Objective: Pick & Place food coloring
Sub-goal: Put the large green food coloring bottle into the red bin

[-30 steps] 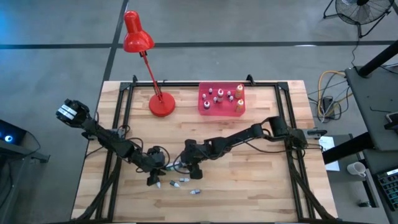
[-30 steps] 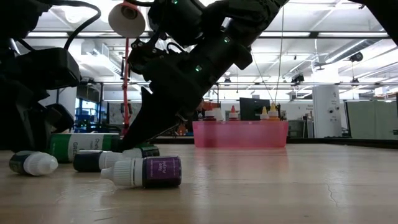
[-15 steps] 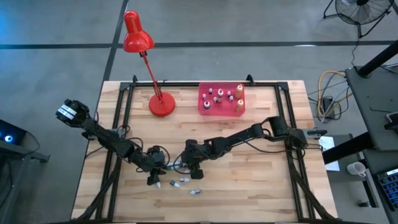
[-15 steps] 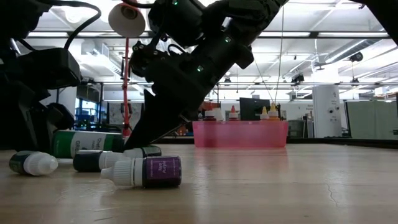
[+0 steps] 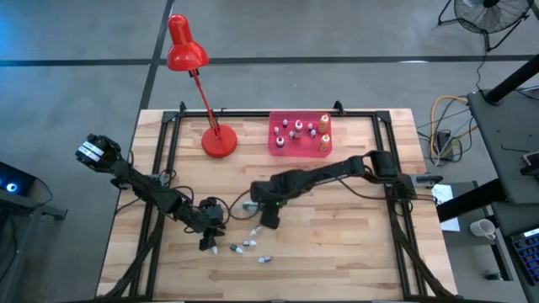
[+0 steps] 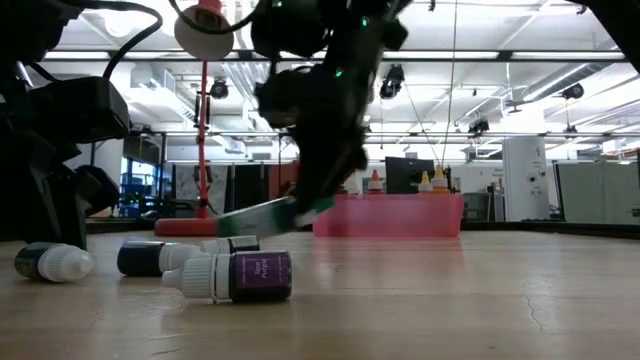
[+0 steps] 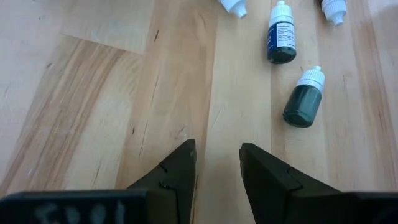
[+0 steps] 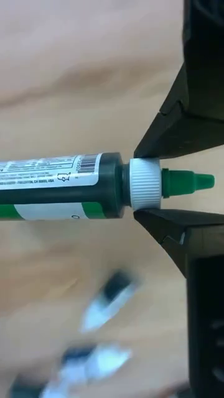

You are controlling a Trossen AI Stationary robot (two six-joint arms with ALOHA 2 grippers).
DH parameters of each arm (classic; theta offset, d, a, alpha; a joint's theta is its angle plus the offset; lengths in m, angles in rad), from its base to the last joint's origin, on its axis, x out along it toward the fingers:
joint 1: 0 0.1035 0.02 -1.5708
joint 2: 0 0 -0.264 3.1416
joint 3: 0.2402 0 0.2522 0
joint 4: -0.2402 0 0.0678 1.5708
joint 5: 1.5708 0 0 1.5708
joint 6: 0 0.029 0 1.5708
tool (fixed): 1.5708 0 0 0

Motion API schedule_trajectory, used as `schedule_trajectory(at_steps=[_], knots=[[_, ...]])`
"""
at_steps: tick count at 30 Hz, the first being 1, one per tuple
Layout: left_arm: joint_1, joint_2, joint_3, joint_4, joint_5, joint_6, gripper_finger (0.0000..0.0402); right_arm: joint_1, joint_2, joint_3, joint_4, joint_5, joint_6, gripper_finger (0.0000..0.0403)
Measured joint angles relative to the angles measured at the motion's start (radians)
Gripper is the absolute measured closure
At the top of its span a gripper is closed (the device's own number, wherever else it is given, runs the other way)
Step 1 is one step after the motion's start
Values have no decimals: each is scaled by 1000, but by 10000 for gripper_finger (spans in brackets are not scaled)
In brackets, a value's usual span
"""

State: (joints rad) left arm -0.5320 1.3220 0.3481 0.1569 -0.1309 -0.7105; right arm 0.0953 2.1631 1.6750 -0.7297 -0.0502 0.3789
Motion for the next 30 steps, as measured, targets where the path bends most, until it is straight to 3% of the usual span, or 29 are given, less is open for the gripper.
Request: schedule_trajectory(at_steps=[4, 13, 17, 22, 30], knots=[[0, 0, 0, 0, 1, 0, 296, -26, -24, 93, -281, -32, -20, 298], [0, 0, 0, 0, 1, 0, 296, -106, -48, 198, -860, -244, -20, 298], [0, 0, 0, 0, 2, 0, 296, -128, -91, 114, -839, -405, 39, 298], [0, 0, -1, 4, 2, 0, 296, -131, -111, -2, -837, -451, 111, 298], [0, 0, -1, 5, 2, 0, 296, -98, -113, -188, -842, -630, 232, 295]])
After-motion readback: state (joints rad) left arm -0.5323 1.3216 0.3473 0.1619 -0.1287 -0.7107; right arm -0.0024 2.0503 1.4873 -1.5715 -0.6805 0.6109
